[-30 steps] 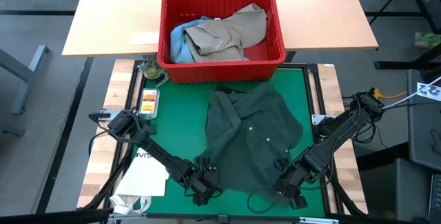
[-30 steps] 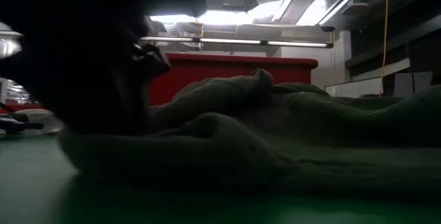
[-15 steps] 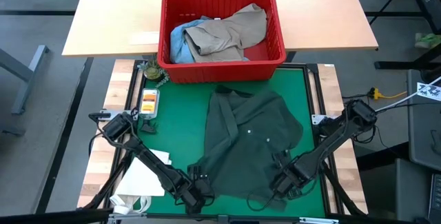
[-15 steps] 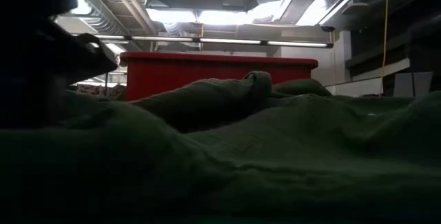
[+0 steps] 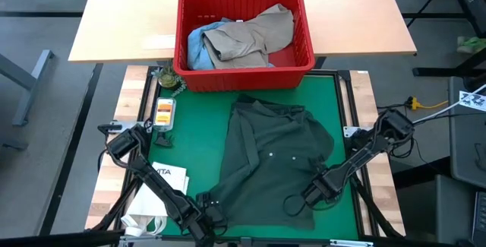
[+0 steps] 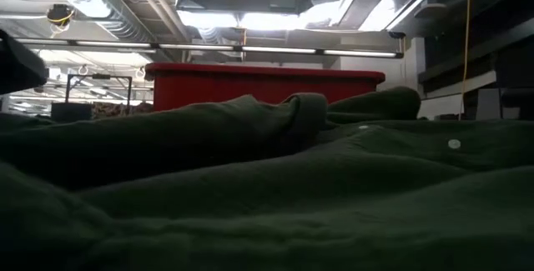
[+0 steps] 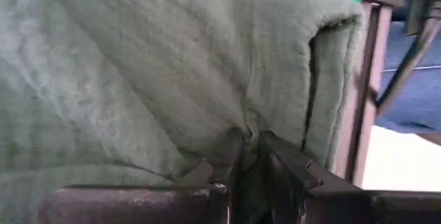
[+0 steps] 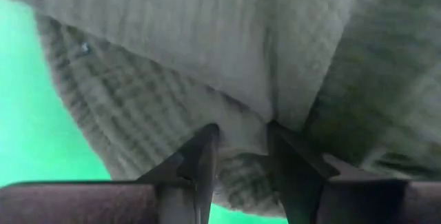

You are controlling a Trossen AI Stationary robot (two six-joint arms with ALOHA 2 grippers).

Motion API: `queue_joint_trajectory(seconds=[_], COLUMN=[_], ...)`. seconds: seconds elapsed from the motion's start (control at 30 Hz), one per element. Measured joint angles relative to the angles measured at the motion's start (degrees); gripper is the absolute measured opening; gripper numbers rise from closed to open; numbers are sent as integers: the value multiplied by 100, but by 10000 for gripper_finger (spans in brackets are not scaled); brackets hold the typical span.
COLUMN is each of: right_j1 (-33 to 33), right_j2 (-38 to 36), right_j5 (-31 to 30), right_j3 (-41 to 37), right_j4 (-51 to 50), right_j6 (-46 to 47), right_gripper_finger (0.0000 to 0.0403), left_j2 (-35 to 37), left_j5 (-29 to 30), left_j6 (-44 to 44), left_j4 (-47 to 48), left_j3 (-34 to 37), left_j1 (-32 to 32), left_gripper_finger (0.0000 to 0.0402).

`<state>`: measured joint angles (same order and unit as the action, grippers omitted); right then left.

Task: Fold Laundry from Bin
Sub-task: Fold the green shirt

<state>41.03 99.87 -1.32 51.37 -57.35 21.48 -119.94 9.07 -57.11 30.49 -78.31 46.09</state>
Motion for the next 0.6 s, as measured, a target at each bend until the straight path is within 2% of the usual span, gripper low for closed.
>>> queue_joint_trajectory(seconds=[0.13, 0.27, 0.4, 0.5, 0.6], right_j1=[-348, -786, -1165, -1355, -1341], right_j2=[18, 29, 37, 38, 19], right_j5=[-606, -944, -1011, -806, -721], right_j3=[11, 0, -4, 0, 129], right_j4=[-289, -395, -472, -644, -967], right_j6=[-622, -983, -1394, -1418, -1413], right_gripper_finger=[134, 134, 134, 134, 134], left_j2=[-11, -11, -11, -13, 29], left_j5=[-47, -86, -72, -55, -47], left_j6=[-132, -108, -100, -93, -87], left_j4=[-322, -504, -568, -649, -748], left_j3=[9, 9, 7, 7, 11], left_j1=[21, -29, -70, -103, -140], left_gripper_finger=[53, 53, 53, 53, 53])
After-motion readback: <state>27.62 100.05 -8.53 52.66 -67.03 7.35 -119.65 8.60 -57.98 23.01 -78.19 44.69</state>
